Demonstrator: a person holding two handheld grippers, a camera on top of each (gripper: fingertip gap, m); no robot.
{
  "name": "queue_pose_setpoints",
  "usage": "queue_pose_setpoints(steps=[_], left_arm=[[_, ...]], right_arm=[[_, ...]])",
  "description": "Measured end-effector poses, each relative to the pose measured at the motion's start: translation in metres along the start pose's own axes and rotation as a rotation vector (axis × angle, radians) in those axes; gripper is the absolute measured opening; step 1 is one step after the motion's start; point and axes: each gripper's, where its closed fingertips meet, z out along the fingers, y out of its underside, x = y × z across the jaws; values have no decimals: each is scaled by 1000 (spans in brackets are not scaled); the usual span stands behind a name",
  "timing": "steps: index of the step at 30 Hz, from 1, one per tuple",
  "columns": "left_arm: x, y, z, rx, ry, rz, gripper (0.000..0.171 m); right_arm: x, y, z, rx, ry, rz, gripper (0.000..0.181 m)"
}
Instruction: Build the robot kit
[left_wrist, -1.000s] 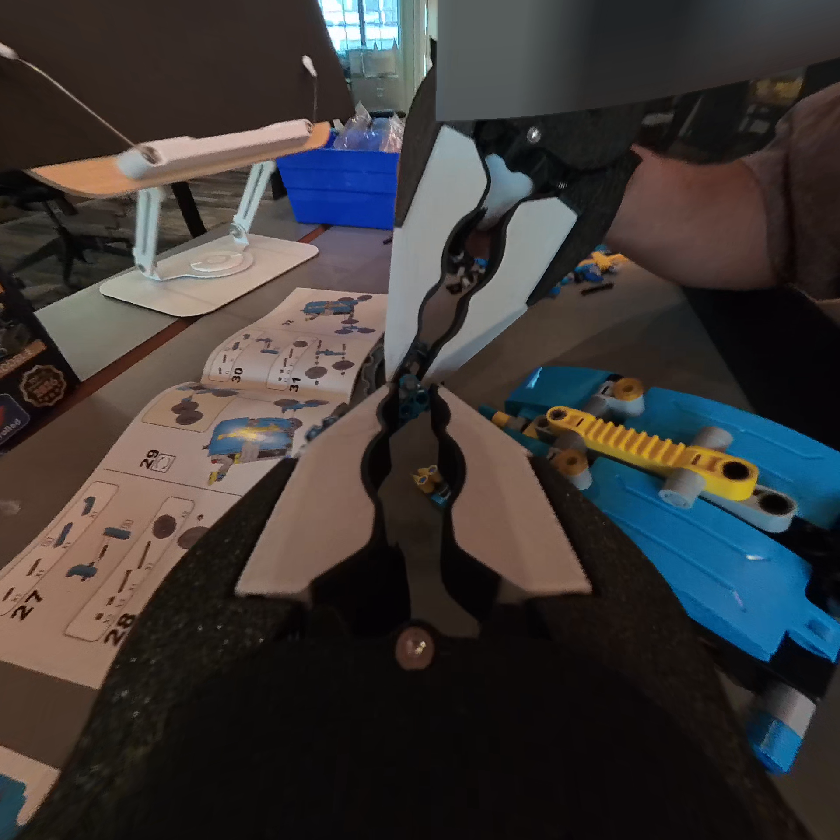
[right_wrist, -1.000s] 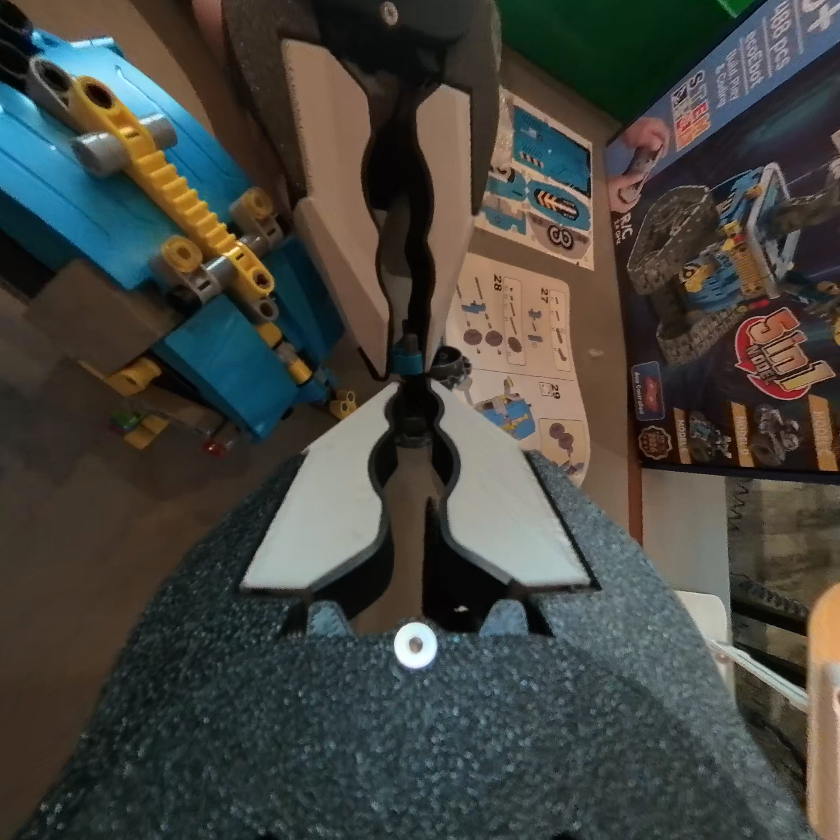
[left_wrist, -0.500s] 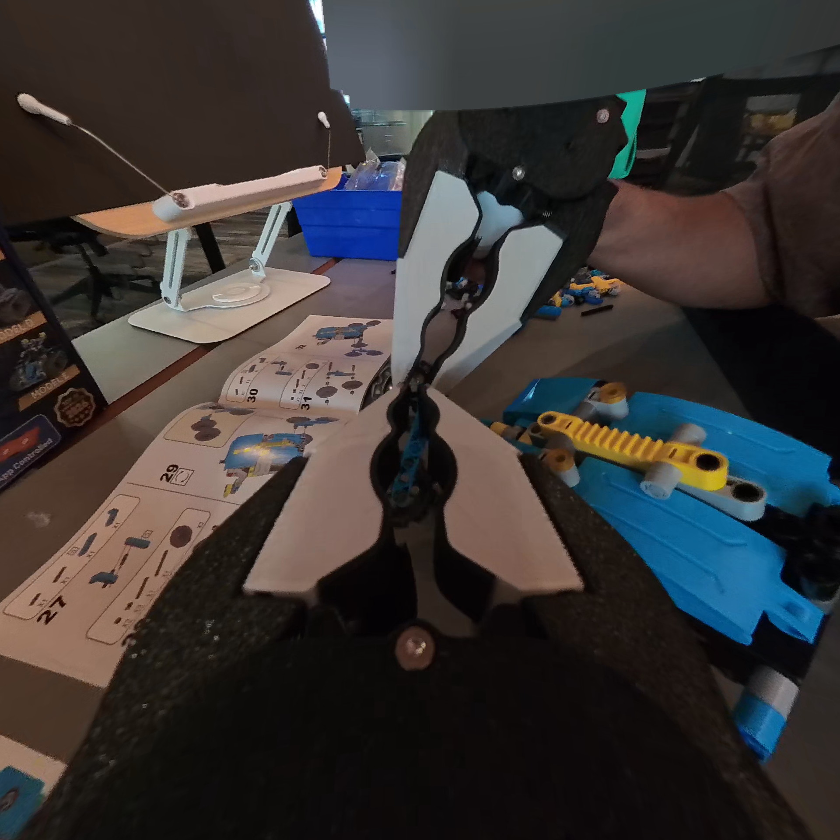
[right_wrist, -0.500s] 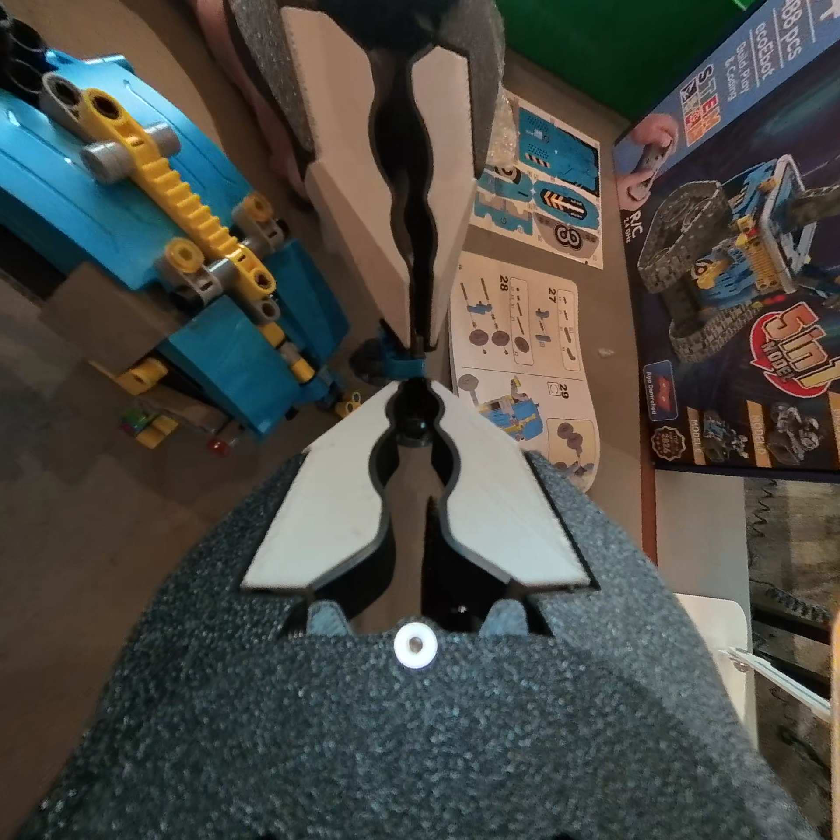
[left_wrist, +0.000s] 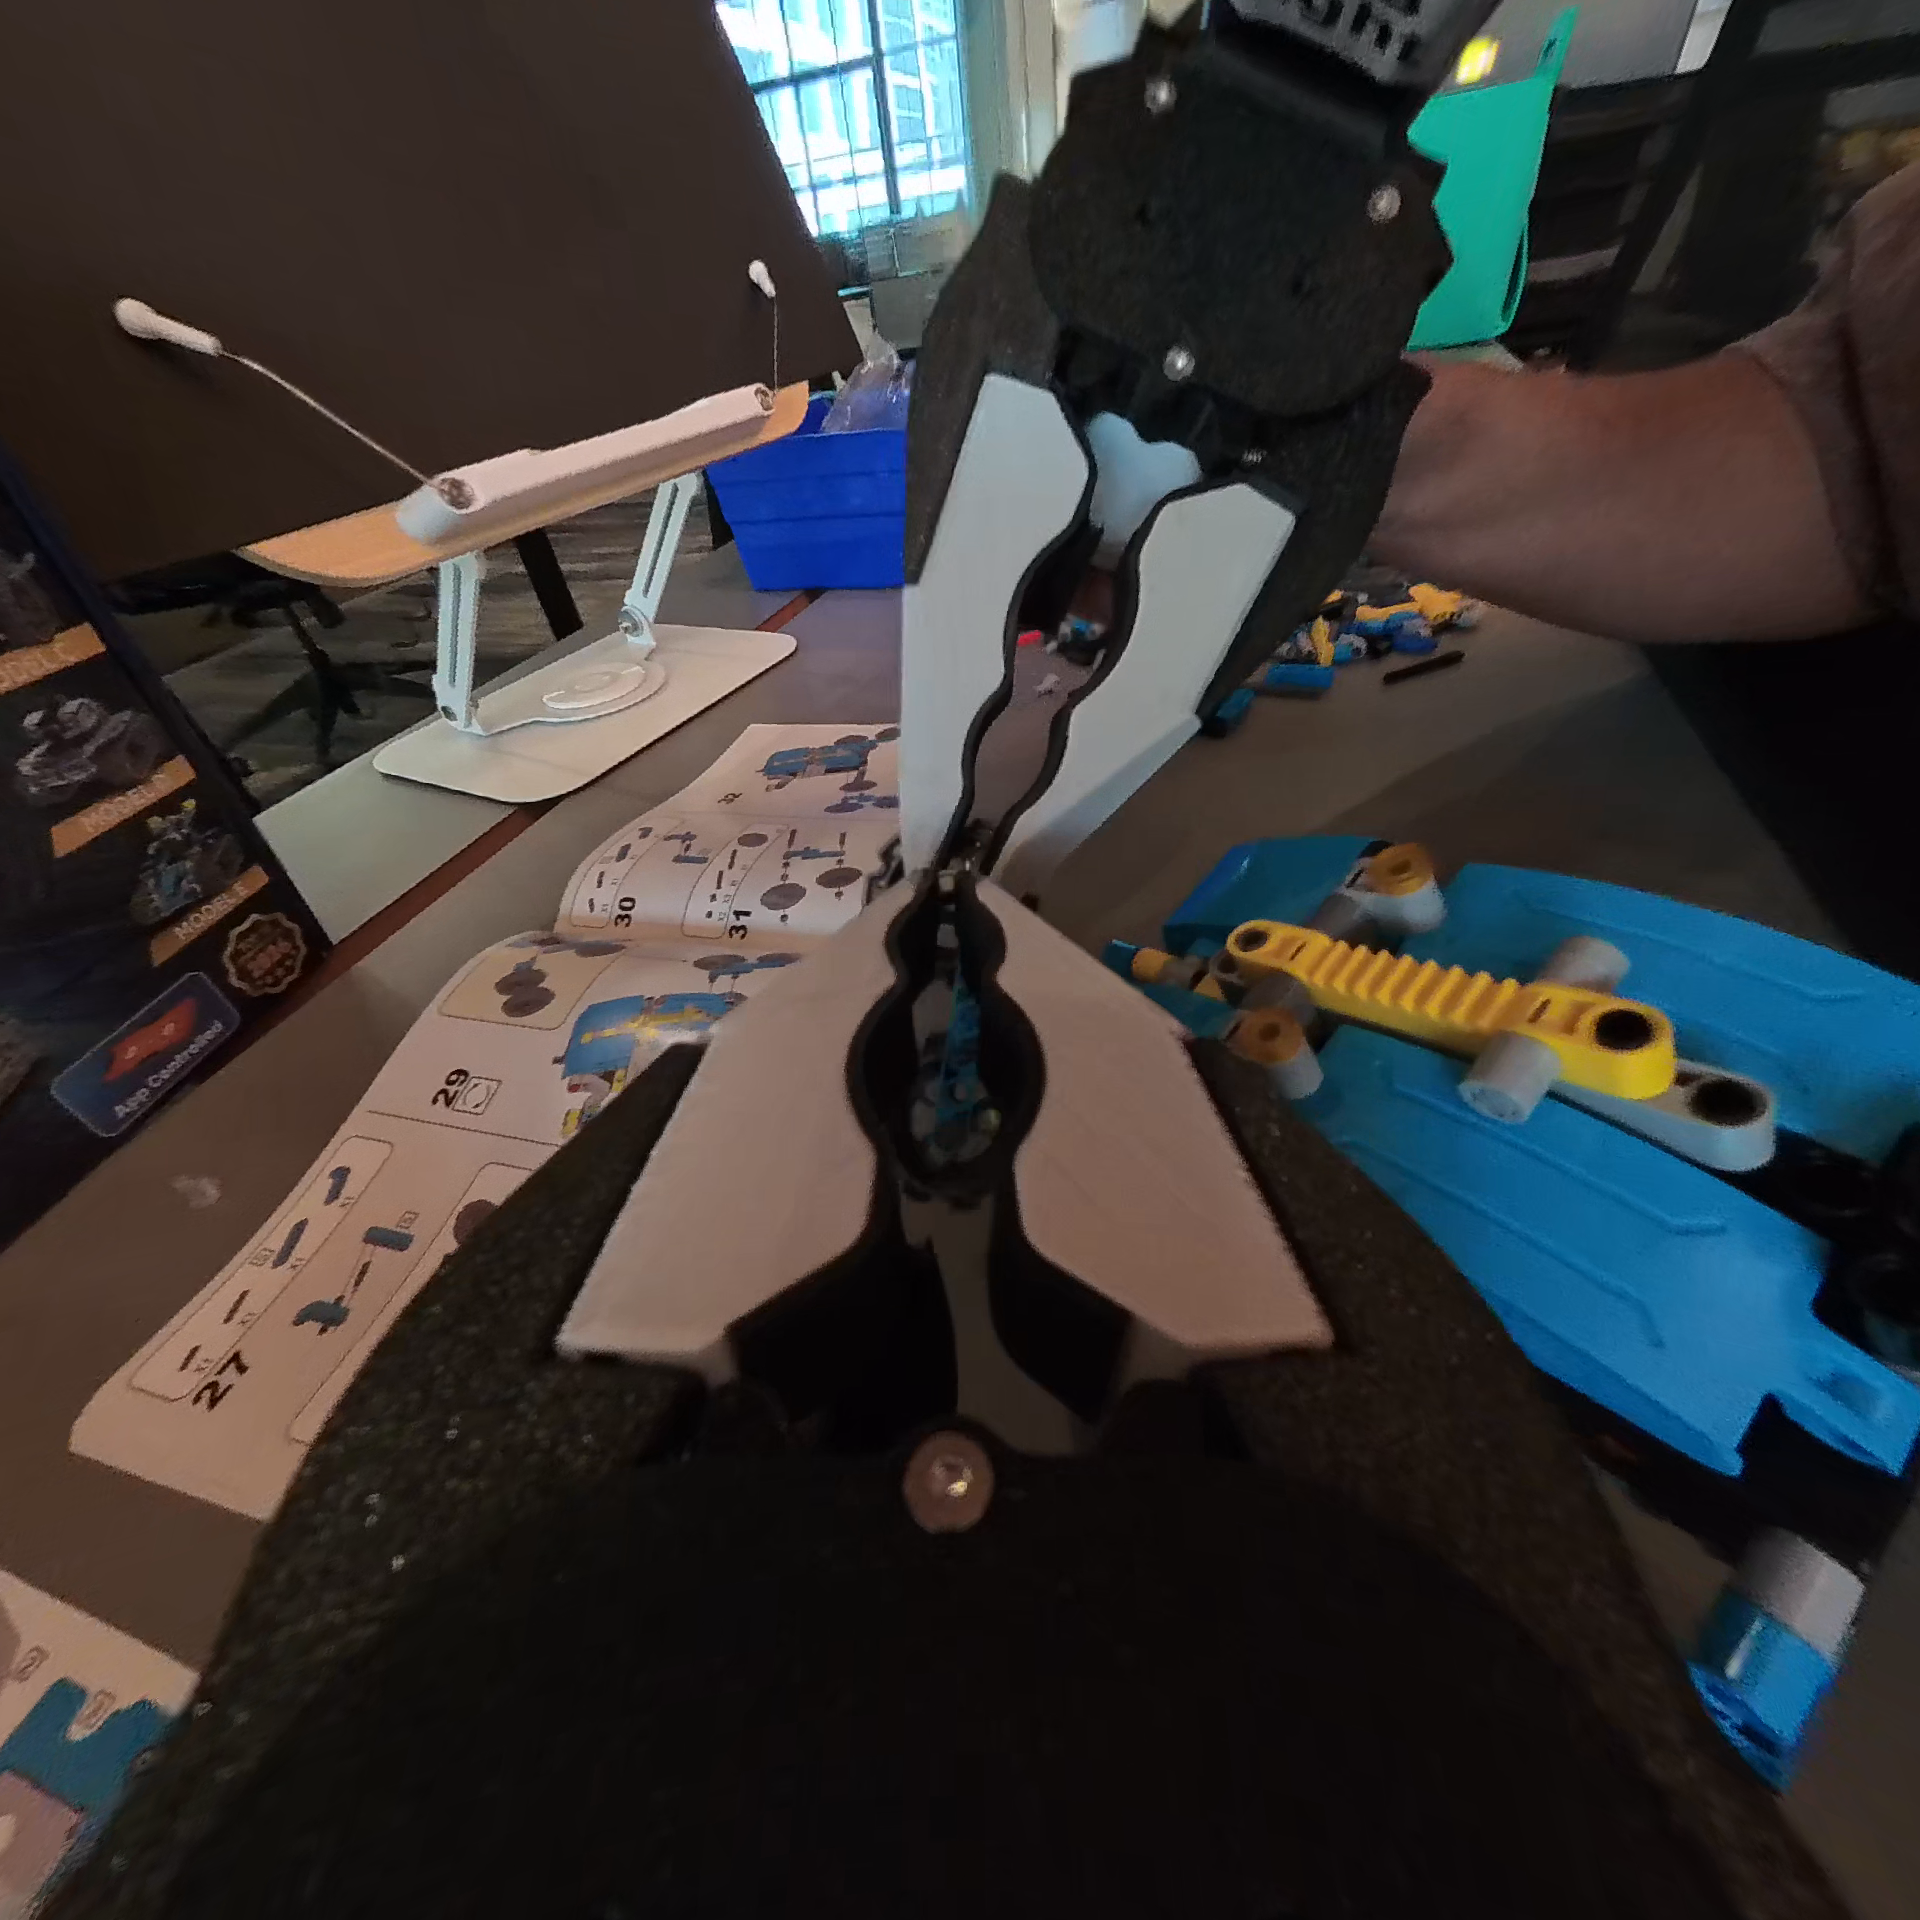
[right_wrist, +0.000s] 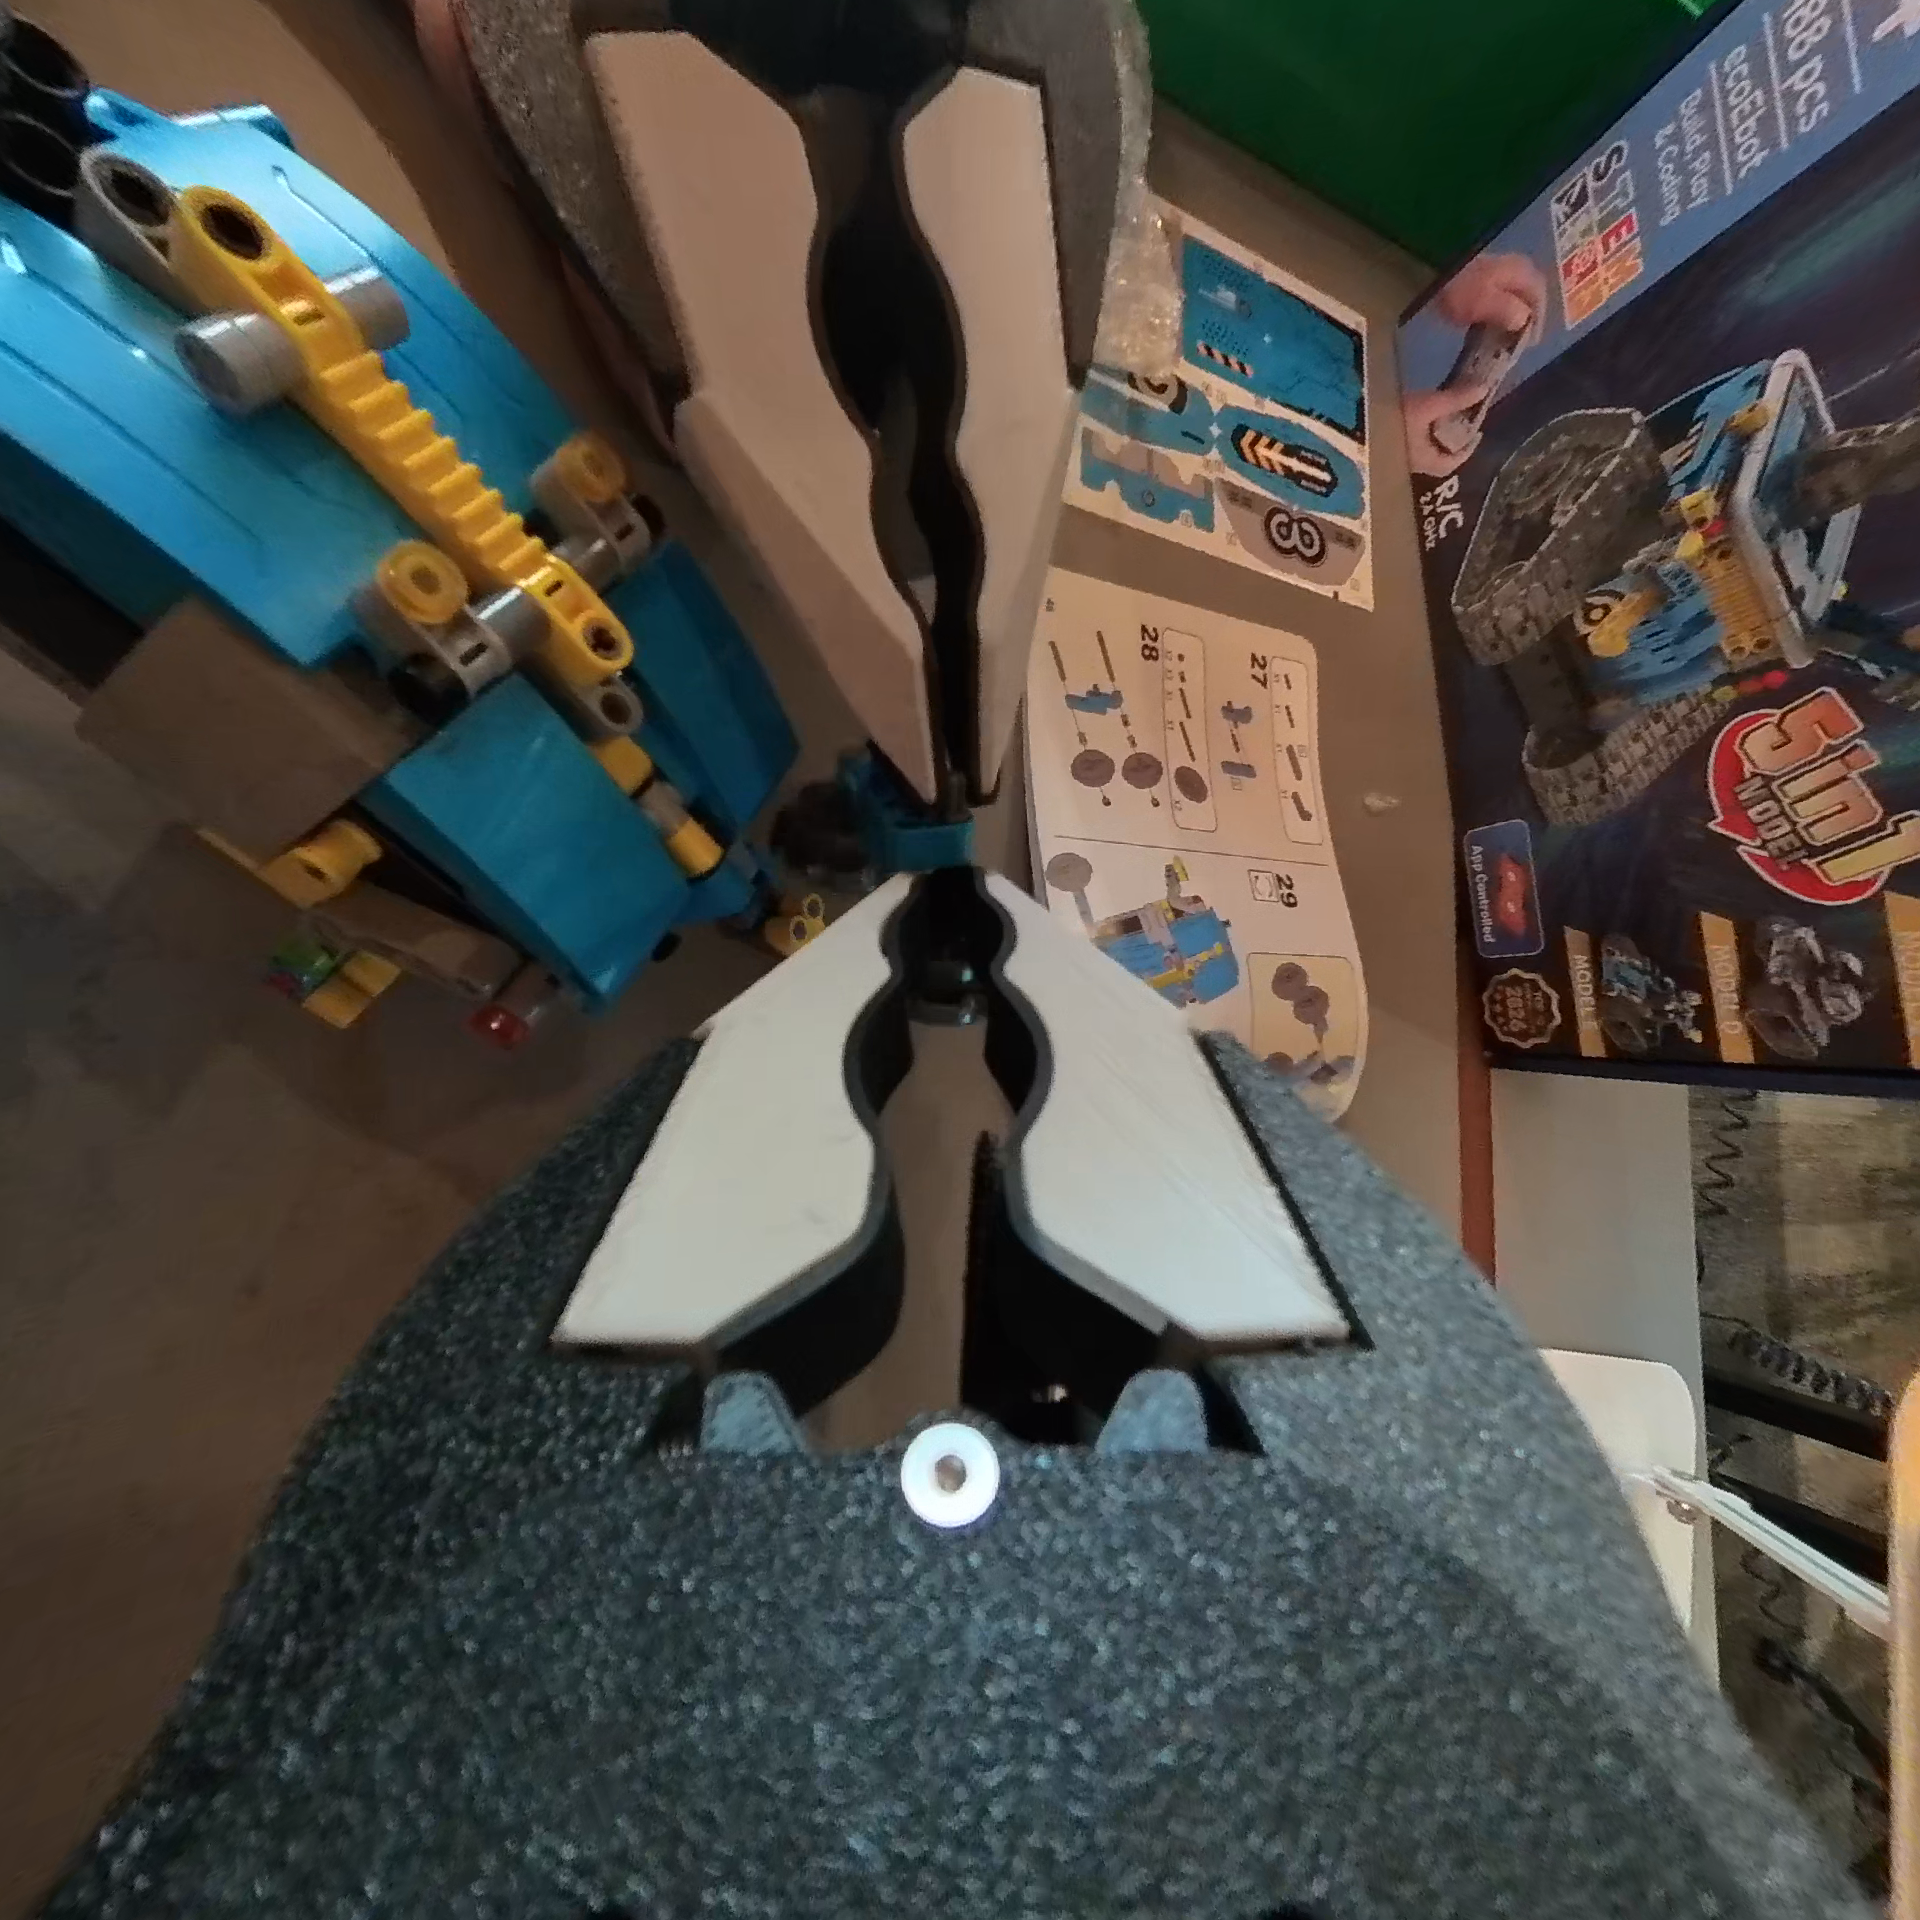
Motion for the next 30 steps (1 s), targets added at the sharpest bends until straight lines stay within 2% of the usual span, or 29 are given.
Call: queue_pose_setpoints(steps=[12,22,30], left_arm=[[4,-1,-2,5,74,-81,3],[1,0,-1,-5,49,-87,3],[-1,-3,-5,21,83,-129,1]], right_arm=[[-3,-7,-3,59,-28,23,5],[3,-8,-8,53,13,14,5],[3,-8,-5,54,44,-3,7]])
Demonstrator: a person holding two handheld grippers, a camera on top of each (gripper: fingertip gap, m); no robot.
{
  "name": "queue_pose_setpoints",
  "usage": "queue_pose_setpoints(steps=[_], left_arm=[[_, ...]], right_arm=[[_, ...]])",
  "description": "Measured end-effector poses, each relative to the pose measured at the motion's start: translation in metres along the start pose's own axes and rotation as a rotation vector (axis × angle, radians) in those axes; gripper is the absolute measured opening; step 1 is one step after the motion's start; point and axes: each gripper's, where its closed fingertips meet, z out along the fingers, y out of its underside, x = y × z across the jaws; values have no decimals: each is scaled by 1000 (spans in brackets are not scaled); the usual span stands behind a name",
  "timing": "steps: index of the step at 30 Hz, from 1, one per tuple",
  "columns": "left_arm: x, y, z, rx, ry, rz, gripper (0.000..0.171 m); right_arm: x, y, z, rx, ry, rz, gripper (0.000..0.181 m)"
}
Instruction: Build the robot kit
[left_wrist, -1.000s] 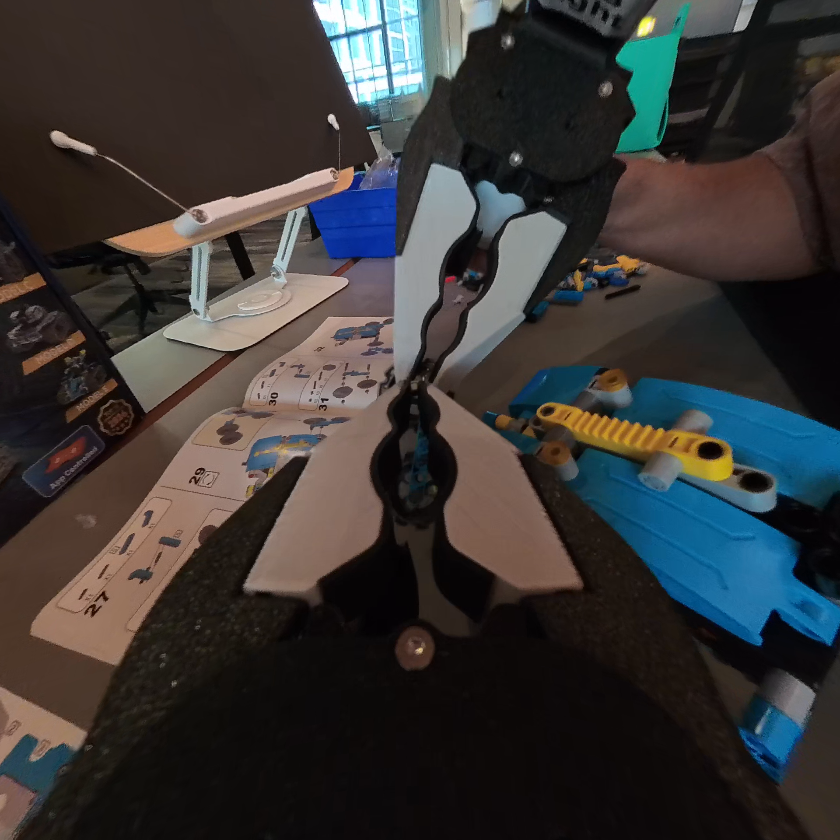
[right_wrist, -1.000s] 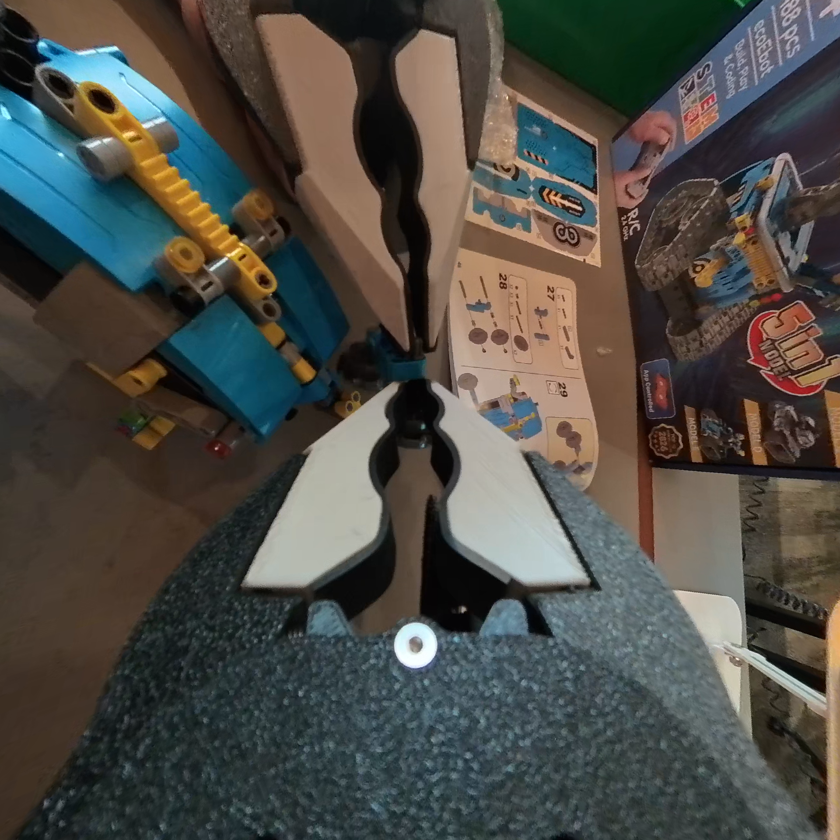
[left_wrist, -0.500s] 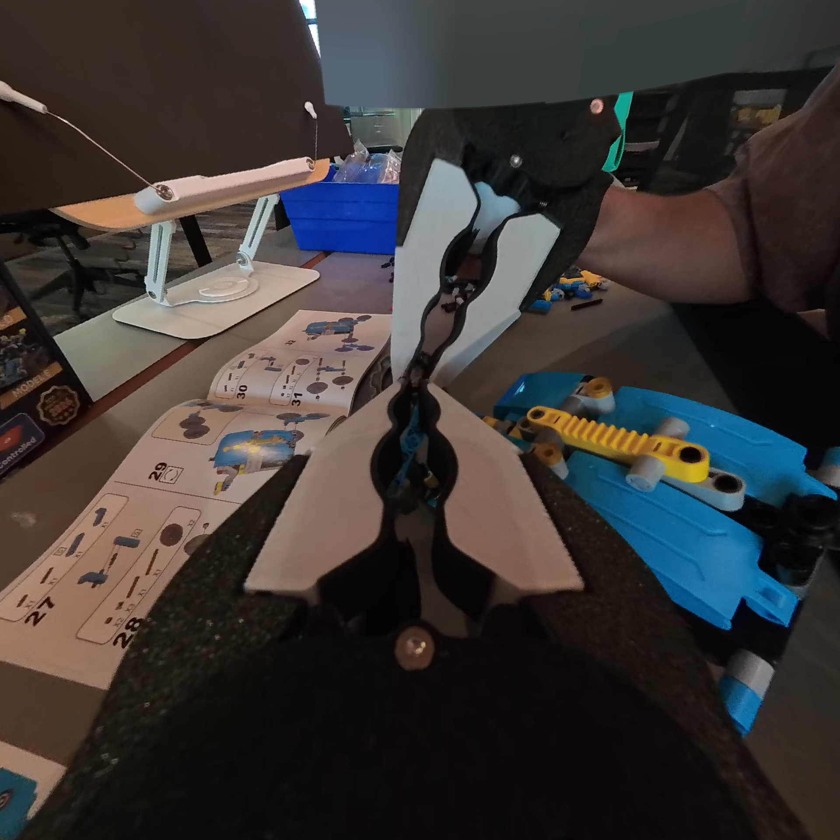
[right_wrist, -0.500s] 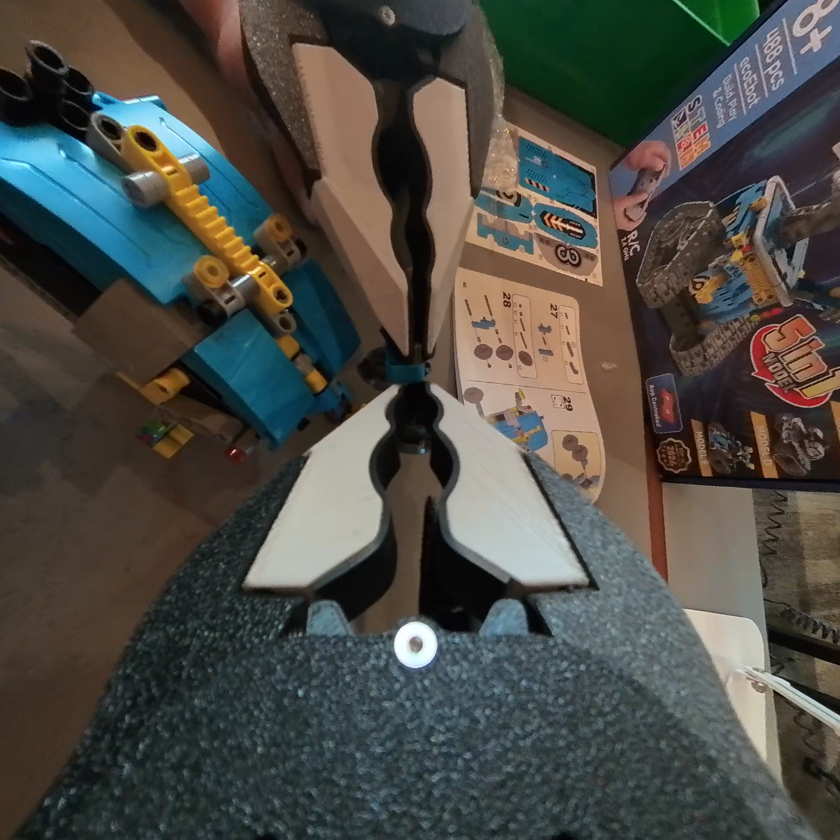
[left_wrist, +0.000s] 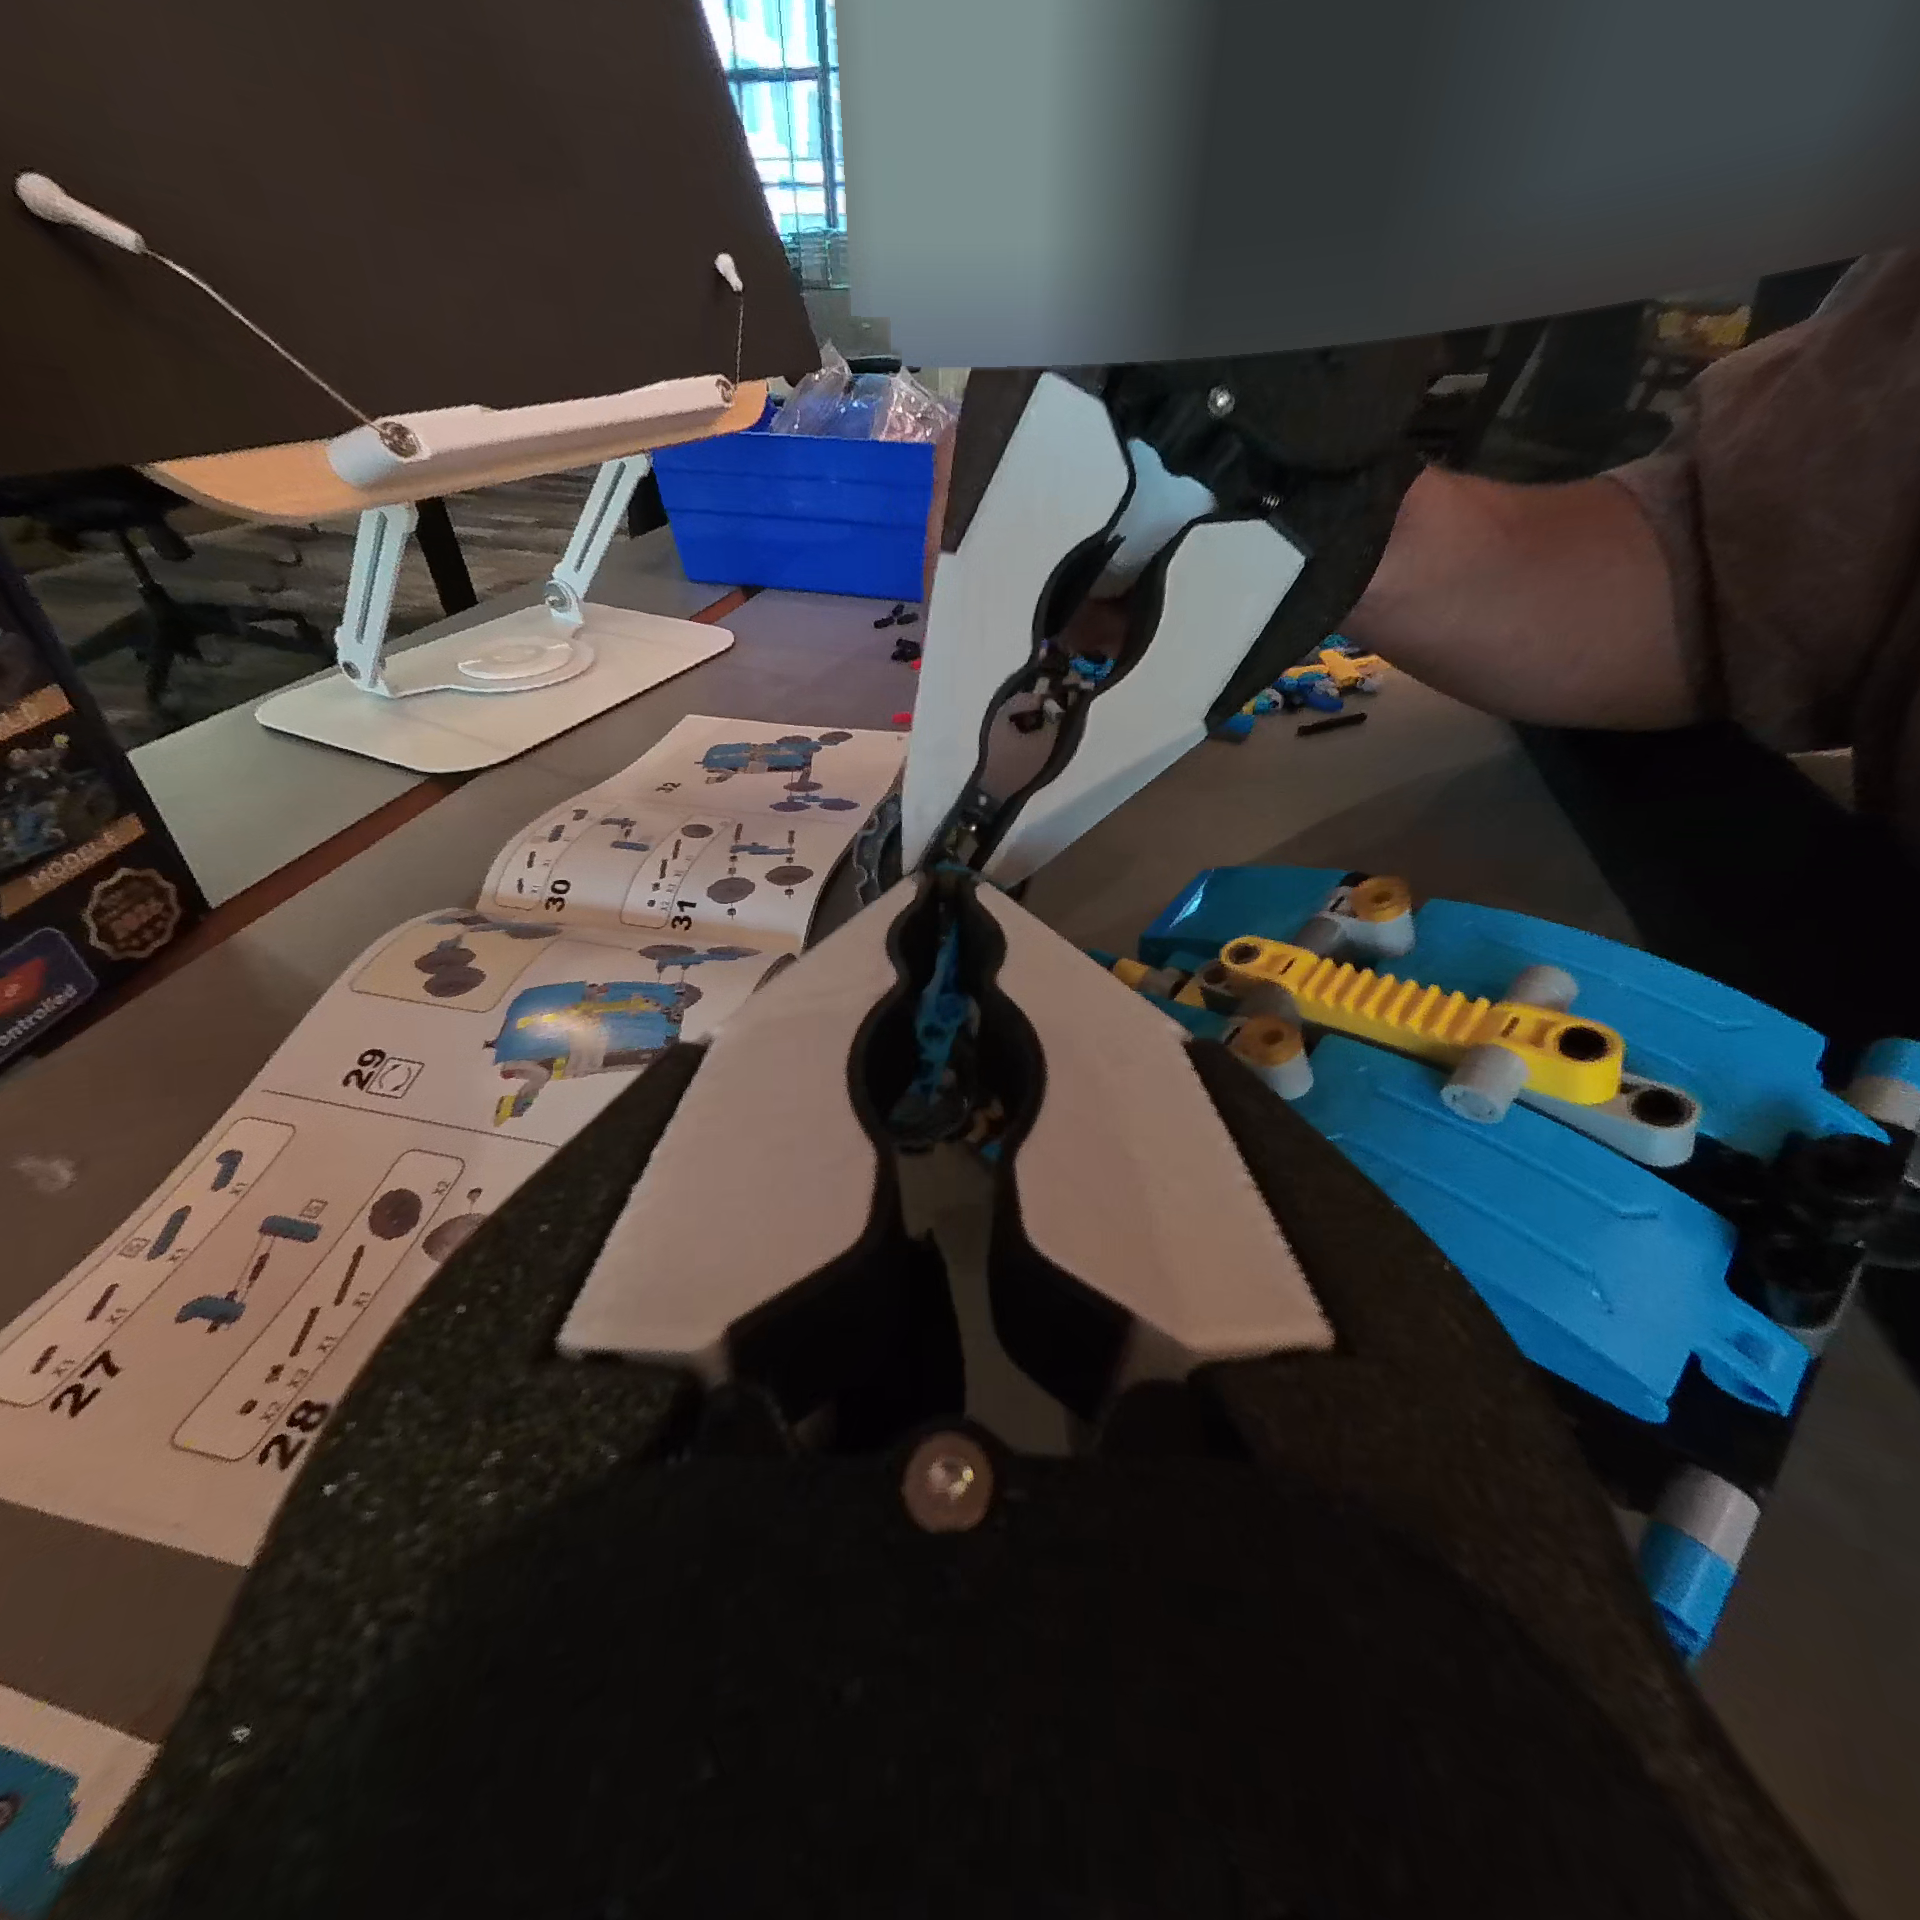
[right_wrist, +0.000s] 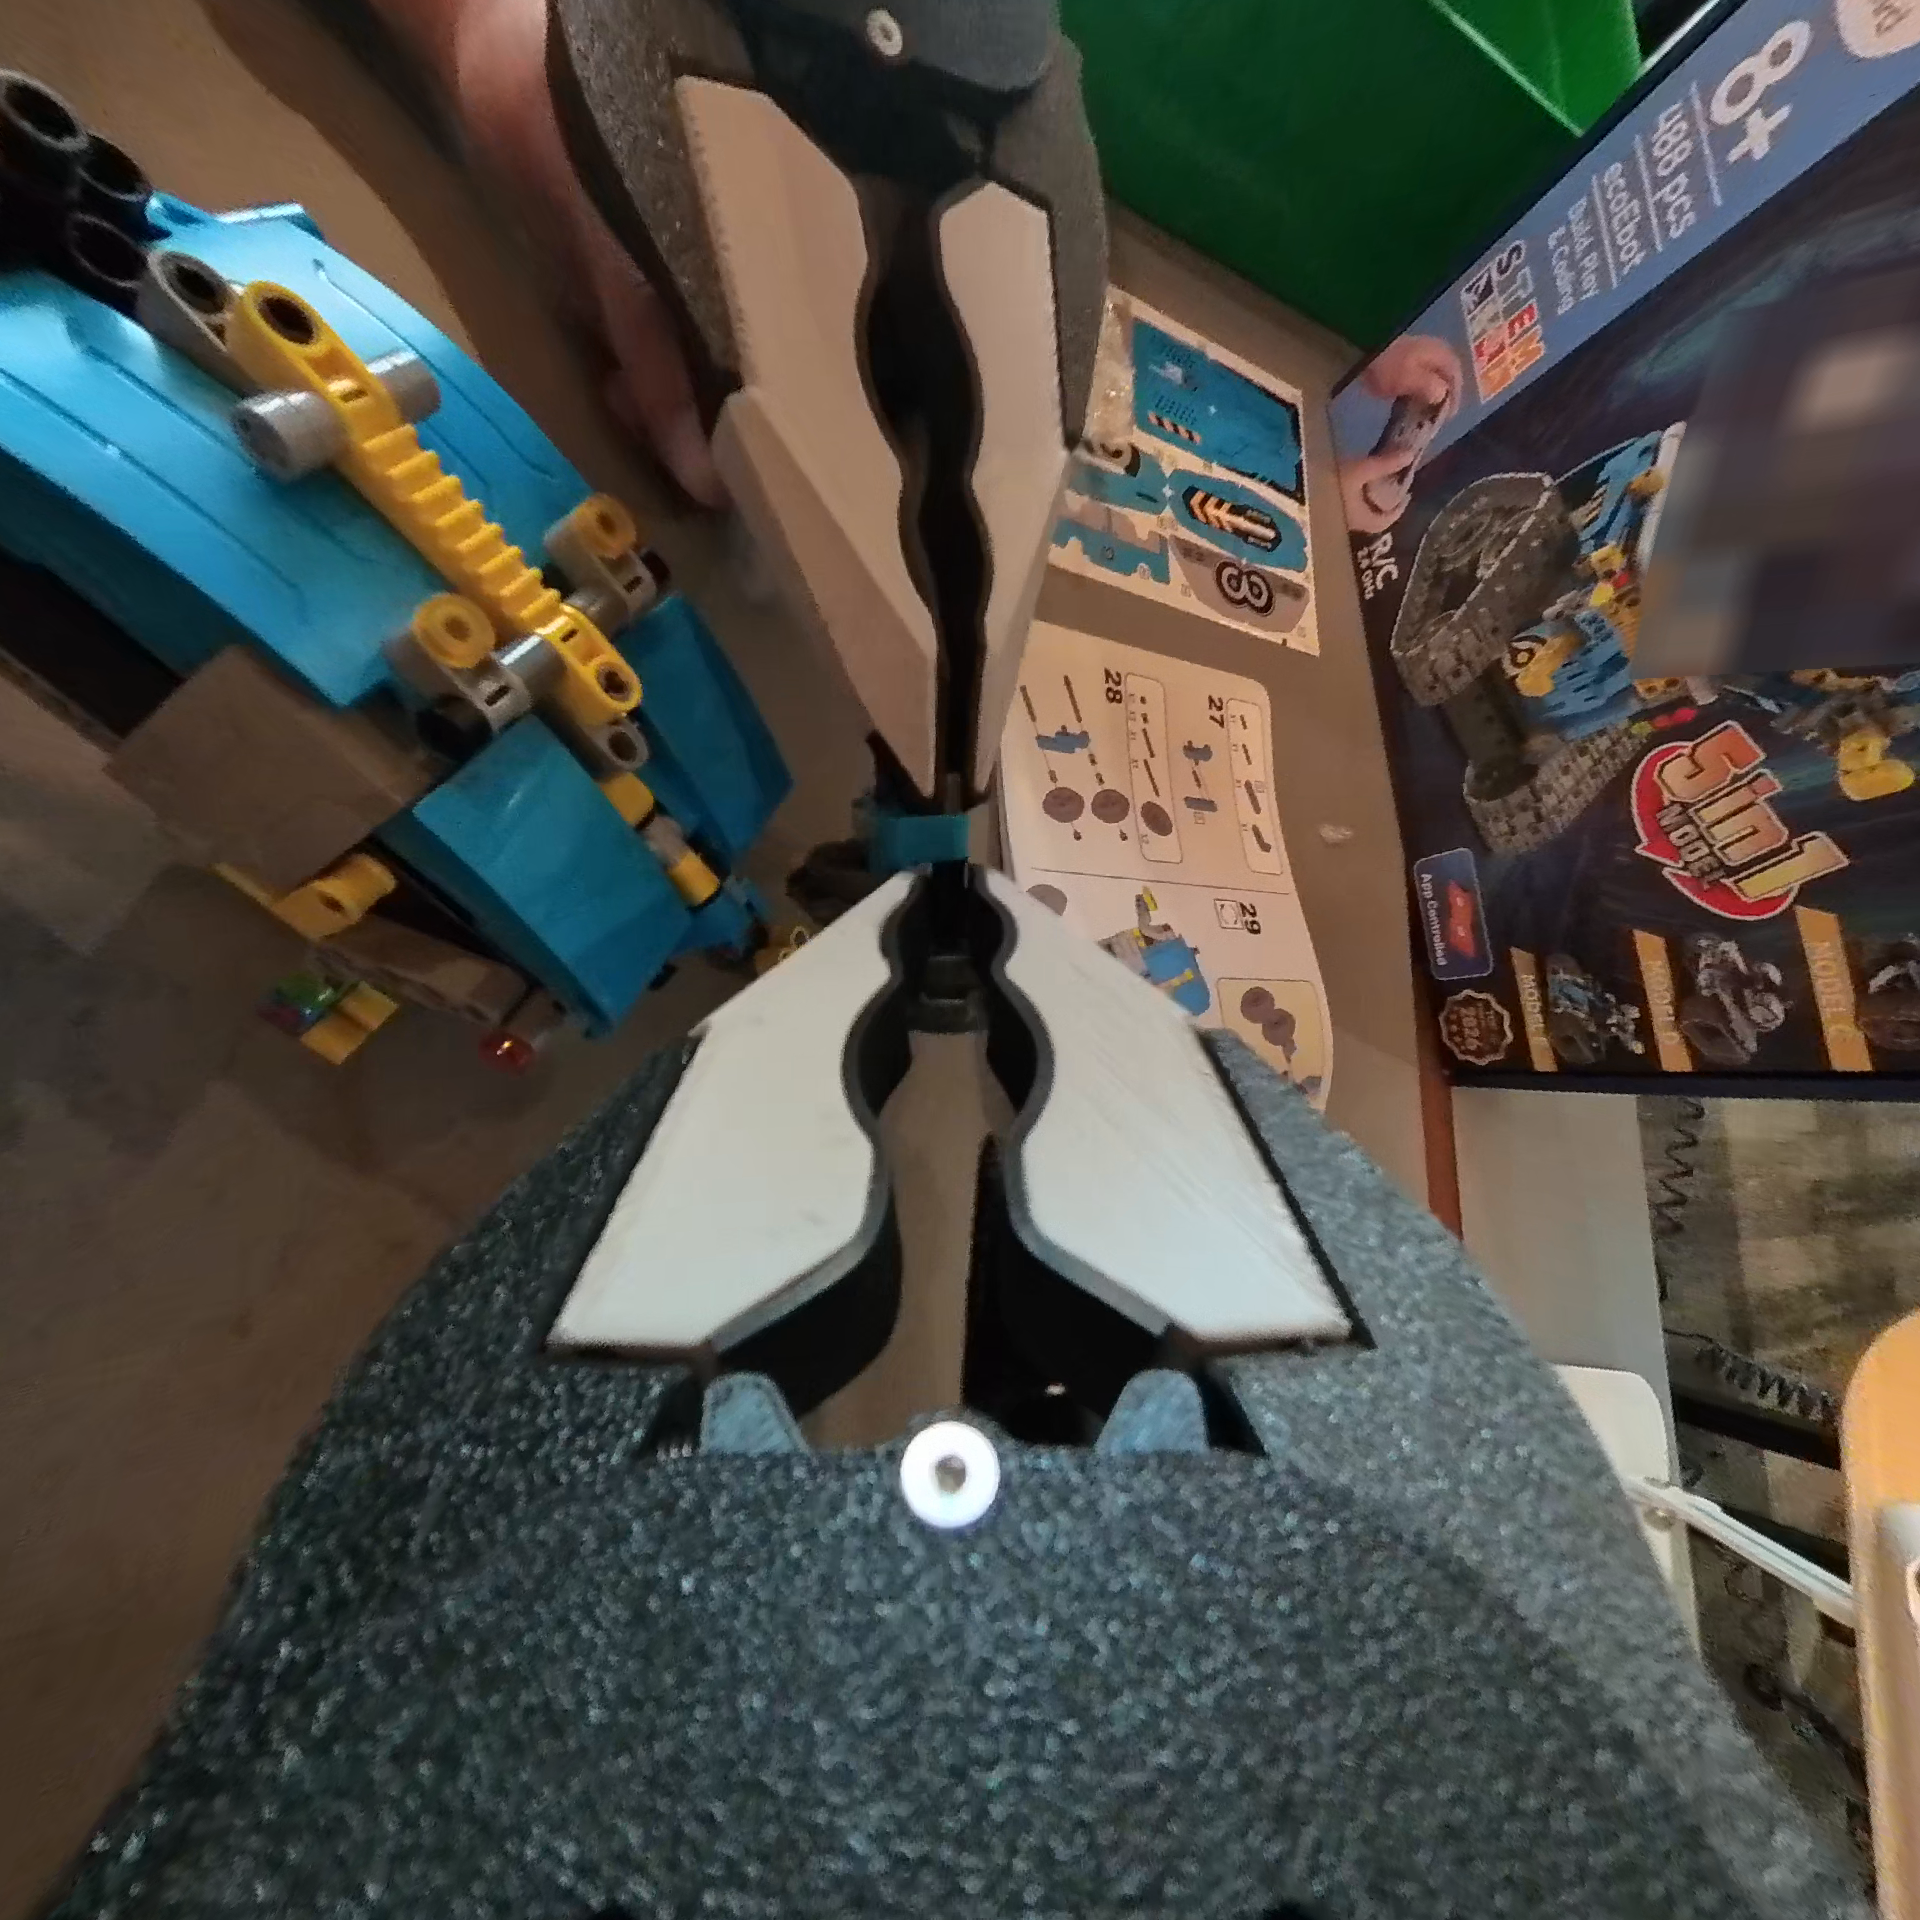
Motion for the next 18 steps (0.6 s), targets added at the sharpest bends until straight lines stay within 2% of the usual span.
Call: queue_pose_setpoints(steps=[4,7,9,13,15,18], left_arm=[[-1,-2,-3,19,5,-12,2],[-5,-7,-7,55,7,-51,1],[-6,-9,-9,76,11,-70,1],[-11,-15,-15,129,31,-131,2],[-12,-17,-16,148,45,-154,2],[-10,-19,-17,162,68,-172,2]], right_arm=[[9,-7,-13,66,64,0,23],[24,-16,-35,173,62,95,33],[30,-10,-42,209,18,187,41],[13,10,-26,257,-251,430,68],[8,8,-14,342,-294,486,68],[6,-5,-6,449,-274,495,62]])
